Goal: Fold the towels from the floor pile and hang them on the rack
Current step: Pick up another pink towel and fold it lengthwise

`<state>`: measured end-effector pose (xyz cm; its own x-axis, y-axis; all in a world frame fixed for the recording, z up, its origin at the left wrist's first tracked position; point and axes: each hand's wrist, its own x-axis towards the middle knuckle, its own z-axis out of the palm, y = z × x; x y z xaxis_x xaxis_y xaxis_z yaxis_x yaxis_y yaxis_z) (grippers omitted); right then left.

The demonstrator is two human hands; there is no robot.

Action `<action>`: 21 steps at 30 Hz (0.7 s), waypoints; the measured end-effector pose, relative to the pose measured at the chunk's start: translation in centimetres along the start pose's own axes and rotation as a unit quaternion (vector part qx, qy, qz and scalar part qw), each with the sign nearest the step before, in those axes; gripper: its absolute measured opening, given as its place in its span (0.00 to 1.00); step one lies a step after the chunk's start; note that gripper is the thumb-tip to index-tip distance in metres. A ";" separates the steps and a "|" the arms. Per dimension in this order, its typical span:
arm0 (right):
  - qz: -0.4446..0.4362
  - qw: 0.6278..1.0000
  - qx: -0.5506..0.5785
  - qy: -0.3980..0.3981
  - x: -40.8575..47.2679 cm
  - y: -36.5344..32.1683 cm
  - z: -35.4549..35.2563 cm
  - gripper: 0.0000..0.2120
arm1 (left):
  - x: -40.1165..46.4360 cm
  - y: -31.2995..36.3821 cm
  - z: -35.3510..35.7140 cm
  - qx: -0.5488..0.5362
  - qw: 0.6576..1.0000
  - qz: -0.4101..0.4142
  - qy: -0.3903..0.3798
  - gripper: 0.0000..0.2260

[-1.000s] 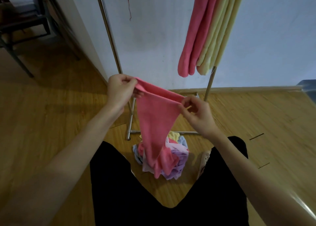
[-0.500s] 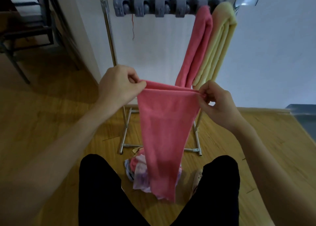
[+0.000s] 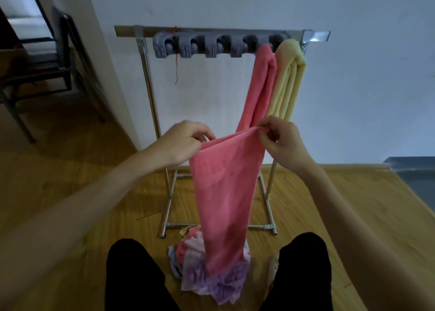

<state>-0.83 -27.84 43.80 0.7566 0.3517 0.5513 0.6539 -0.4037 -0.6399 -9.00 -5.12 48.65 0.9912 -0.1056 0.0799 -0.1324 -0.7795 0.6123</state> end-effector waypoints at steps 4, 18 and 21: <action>-0.001 1.000 -0.009 -0.023 0.3 0.2 1.2 0.06 | -0.9 -0.1 0.0 -0.044 0.990 0.048 -0.123 0.18; -0.034 0.986 -0.027 -0.158 0.8 -0.3 3.3 0.07 | -2.0 -0.1 0.1 0.097 0.940 0.129 -0.299 0.24; -0.046 0.986 -0.026 -0.160 0.6 -0.3 3.6 0.07 | -1.7 -0.6 0.6 0.179 0.929 0.198 -0.257 0.20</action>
<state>-0.59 -24.45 42.35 0.6592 0.6344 0.4037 0.7259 -0.3970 -0.5616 -10.65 -4.85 47.72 0.7449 -0.6370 -0.1983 -0.5699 -0.7621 0.3072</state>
